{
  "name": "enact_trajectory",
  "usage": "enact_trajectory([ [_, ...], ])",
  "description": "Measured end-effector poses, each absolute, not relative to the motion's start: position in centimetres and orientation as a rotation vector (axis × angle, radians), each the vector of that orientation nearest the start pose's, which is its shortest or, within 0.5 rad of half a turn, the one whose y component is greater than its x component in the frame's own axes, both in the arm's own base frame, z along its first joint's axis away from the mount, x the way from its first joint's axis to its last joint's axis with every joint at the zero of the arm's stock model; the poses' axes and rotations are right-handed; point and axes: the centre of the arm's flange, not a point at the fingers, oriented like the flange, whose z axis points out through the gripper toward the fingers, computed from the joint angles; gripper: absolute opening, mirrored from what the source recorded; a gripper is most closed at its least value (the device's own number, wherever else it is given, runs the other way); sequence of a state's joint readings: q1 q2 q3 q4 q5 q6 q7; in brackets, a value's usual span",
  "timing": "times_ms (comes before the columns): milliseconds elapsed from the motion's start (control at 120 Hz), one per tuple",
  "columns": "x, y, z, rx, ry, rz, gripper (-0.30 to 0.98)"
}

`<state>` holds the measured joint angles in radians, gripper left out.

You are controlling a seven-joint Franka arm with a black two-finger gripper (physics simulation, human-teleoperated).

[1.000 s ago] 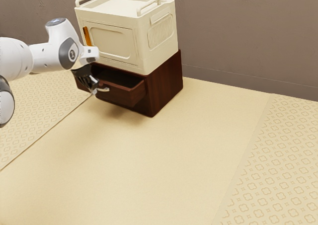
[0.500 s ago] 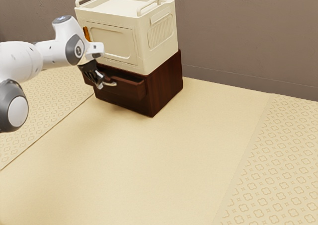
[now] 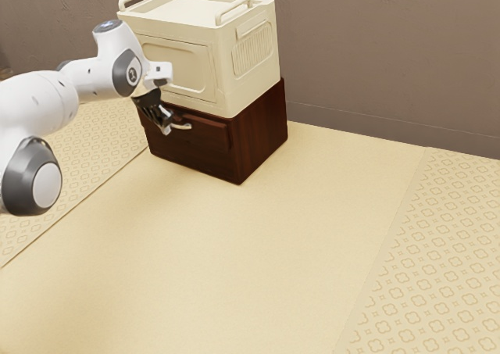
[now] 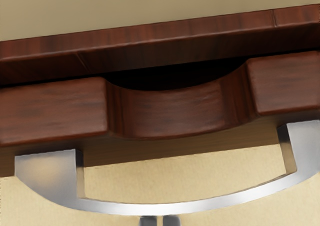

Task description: Push the drawer handle with one arm to close the drawer

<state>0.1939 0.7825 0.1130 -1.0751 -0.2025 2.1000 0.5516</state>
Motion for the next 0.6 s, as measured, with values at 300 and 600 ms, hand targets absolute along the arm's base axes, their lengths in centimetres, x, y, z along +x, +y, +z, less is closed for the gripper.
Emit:
enact_trajectory([
  [300,77.1,19.7,38.6,-3.098,0.341,-0.436,-0.09],
  [600,71.1,19.6,39.0,-3.186,0.274,-0.246,0.18],
])
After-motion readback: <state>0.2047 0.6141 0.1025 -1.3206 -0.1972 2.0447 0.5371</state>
